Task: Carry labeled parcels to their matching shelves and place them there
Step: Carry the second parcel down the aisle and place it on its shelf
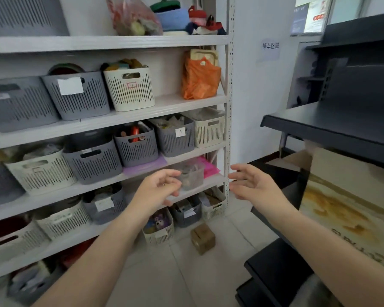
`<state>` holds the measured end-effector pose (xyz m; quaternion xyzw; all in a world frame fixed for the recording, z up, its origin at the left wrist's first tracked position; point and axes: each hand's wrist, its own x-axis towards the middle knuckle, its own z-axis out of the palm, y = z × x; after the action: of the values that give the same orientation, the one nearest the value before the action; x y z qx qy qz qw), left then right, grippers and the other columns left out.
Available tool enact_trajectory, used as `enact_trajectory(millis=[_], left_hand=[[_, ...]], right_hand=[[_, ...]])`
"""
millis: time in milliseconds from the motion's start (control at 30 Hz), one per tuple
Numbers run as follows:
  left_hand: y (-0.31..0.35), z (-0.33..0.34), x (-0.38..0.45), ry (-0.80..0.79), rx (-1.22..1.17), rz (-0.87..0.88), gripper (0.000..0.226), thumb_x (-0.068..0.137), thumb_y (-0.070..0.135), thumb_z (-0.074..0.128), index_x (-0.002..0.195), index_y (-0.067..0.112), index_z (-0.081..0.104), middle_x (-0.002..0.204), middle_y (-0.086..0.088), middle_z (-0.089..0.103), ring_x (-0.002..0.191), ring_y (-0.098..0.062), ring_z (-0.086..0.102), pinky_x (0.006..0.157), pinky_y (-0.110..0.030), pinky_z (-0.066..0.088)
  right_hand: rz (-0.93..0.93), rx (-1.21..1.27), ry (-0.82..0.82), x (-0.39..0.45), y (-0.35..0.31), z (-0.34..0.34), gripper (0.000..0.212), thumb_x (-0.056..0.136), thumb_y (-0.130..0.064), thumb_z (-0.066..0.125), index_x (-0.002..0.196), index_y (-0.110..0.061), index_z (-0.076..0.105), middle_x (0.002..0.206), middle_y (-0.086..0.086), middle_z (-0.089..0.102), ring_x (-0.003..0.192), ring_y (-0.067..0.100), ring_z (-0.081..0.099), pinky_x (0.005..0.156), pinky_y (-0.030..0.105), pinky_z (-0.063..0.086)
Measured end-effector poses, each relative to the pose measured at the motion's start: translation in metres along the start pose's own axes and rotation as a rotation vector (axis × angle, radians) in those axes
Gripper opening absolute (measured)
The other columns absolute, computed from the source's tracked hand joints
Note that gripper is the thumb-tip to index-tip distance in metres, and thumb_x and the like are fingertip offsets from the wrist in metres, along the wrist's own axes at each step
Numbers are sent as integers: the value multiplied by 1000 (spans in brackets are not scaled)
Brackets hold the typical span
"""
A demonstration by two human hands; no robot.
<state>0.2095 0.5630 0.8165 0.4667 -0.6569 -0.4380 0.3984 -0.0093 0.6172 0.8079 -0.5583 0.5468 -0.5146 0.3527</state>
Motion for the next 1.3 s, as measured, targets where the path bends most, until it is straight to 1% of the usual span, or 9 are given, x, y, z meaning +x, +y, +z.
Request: enact_trajectory(millis=[167,300,433,667,833,900,1033,1167,1300], left_hand=[[-21,-13,42,-3,13,-33,19,87,12,56,93,30,61,89,0,64,81,-16,63,69,-33,53],[-33,-16,87,-11,15,-40,20,88,11,56,91,31,61,92,-2,64,79,-17,62,63,-29,53],[-43,-17,131,-8,33,-56,22,88,12,57,89,34,60,94,-1,66,79,-16,64,64,-29,53],[-60,-16,183,-18,41,-85,18,89,11,55,95,27,59,89,0,63,76,-16,61,66,-31,51],[-76,-28,209,-19,28,-118,20,88,11,55,91,31,59,92,-2,65,77,-18,61,68,-34,51],[-83,-35,221,-18,19,-131,21,88,11,55,91,31,59,93,-1,65,77,-18,61,67,-33,51],[-100,-48,243,-49,6,-154,20,88,10,55,93,29,60,94,-2,65,77,-17,62,68,-33,51],[-119,-67,267,-107,8,-166,18,88,13,55,95,29,61,98,-3,66,77,-15,64,67,-30,52],[-137,-94,296,-181,43,-162,18,87,18,57,99,29,62,102,-3,68,81,-15,66,72,-33,54]], right_hand=[[50,13,5,46,16,14,38,81,-8,64,107,-33,53,102,-11,63,94,6,62,76,22,50],[60,65,-6,90,31,17,34,82,-4,63,96,-34,56,101,-6,65,89,9,63,71,22,51],[93,109,-22,138,44,19,35,82,-1,61,95,-32,57,103,-2,65,91,13,63,71,23,51],[162,133,-39,198,70,27,38,82,-1,62,114,-20,57,104,-1,65,89,14,63,72,25,52],[209,145,-54,228,89,47,34,81,-2,64,101,-29,58,101,-2,65,91,17,63,75,29,53],[235,161,-59,237,96,56,33,82,-2,63,100,-29,58,100,-3,65,94,19,62,76,31,54],[273,195,-24,254,102,75,34,82,1,61,108,-20,58,99,-1,64,95,20,61,78,32,53],[301,186,21,272,105,100,35,82,0,61,111,-20,57,103,2,65,96,20,61,82,35,53],[333,221,95,288,110,129,37,82,0,61,114,-17,56,100,1,64,89,17,61,82,36,52]])
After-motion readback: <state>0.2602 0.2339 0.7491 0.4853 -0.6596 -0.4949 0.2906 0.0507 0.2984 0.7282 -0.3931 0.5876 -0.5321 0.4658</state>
